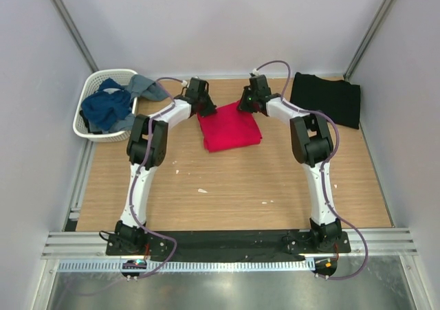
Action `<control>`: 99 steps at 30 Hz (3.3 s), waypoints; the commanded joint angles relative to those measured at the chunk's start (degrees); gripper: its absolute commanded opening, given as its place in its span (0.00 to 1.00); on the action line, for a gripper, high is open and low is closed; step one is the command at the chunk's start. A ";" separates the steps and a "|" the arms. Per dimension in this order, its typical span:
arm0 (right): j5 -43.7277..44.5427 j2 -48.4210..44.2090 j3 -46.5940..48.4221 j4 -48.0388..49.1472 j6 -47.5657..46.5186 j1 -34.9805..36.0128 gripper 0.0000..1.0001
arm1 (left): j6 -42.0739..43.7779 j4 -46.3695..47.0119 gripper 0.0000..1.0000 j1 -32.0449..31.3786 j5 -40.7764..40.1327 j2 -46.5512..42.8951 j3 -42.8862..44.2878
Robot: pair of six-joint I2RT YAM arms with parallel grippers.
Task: Fold and stack the t-shirts
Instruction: Fold the tshirt, then neatly place the folded tshirt to the corner
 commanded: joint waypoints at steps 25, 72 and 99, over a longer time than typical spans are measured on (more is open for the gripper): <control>4.36 -17.83 -15.31 -8.56 -9.96 -0.85 0.90 | 7.23 -12.13 0.99 -2.48 -4.43 -58.88 -41.10; 8.83 -5.17 19.49 -22.09 -16.11 -12.98 0.01 | 7.93 -18.54 1.00 -1.07 -5.67 -69.12 -51.23; 15.52 -6.14 30.13 -25.00 -21.83 -23.35 0.01 | 10.65 -14.06 1.00 1.30 1.81 -59.09 -47.71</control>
